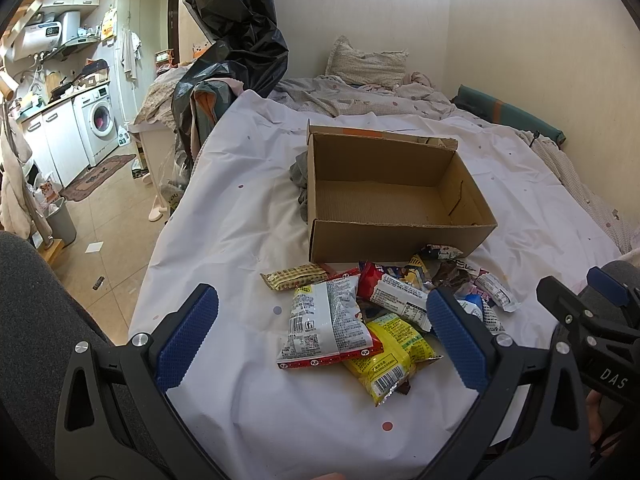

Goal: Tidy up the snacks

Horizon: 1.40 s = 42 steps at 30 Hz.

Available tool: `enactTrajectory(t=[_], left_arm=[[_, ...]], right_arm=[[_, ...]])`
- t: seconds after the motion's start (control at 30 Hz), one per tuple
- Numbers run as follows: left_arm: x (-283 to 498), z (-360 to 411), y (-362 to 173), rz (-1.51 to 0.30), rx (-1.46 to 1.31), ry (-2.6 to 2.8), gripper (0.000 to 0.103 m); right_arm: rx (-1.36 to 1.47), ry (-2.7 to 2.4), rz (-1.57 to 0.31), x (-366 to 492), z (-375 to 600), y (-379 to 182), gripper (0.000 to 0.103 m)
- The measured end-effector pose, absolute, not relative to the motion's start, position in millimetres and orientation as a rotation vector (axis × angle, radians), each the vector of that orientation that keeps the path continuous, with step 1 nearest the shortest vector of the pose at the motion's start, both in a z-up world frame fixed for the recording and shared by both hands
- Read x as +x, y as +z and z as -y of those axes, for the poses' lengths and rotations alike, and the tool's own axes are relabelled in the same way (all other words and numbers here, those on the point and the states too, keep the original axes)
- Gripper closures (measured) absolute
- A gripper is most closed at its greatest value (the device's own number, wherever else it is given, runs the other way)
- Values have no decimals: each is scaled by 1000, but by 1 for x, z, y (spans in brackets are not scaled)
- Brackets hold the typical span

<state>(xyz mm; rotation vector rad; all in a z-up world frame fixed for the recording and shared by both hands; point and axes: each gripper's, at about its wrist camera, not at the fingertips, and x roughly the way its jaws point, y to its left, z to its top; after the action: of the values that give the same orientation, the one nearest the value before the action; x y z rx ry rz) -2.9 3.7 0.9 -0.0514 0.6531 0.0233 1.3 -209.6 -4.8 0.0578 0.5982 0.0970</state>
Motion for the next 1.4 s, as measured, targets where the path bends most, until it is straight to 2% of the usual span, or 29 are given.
enactTrajectory(t=[1.23,1.4], left_arm=[[-3,-8,-1,-661,-52,21,0],[1,-8,-5,-690,-71,23,0]], right_arm=[[56,96,-599,1,209,-6,0],[82,114,-645,7,218,-3,0]])
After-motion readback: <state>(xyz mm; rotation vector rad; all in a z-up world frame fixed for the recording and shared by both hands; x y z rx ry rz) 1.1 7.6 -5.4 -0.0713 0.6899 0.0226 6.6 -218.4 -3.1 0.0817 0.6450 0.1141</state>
